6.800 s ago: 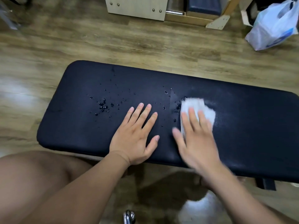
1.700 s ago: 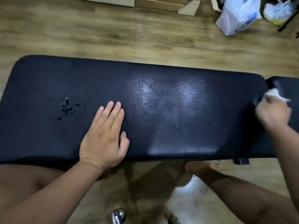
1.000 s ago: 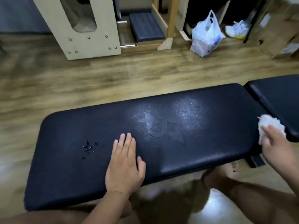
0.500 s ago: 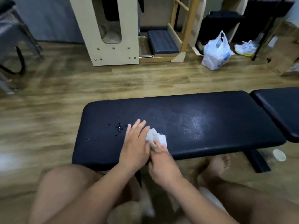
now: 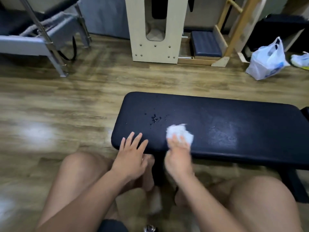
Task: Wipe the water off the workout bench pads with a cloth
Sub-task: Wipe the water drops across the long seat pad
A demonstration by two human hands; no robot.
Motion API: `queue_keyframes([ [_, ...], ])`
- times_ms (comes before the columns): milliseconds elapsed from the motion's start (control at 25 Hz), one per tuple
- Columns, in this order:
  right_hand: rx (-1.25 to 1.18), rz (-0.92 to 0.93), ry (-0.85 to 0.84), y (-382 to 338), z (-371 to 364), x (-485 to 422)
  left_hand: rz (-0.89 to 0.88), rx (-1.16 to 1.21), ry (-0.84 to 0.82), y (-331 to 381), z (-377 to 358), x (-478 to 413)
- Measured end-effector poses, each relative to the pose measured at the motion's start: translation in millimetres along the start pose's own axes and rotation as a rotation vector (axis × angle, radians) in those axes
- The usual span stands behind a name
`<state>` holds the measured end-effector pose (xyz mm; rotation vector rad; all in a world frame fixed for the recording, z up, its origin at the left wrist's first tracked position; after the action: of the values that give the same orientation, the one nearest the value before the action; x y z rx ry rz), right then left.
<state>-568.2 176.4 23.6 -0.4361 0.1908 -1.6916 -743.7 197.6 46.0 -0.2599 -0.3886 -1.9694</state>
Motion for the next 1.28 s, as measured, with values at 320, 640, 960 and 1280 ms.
queue_keyframes([
  [320, -0.059, -0.194, 0.026, 100, 69, 15, -0.122, -0.054, -0.05, -34, -9, 10],
  [640, -0.047, 0.016, -0.014, -3, 5, 13, -0.125, 0.155, 0.086, -49, -3, 7],
  [960, 0.126, 0.072, -0.057, -4, 41, -168, -0.103, 0.077, -0.024, -39, 11, -3],
  [1280, 0.113, 0.023, -0.077, 3, 42, -223, -0.028, 0.108, 0.011, -37, 15, -18],
])
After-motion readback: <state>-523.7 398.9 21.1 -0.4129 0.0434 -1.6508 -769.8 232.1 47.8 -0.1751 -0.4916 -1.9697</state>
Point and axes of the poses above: each hand's wrist, its own x-axis away from the middle knuckle, its own z-axis out of the back of the hand, y = z × x, the point moved 1 cm from there along -x, towards the middle knuckle, and after that the axes turned 11 degrees about -y, right-handed, at the moved point
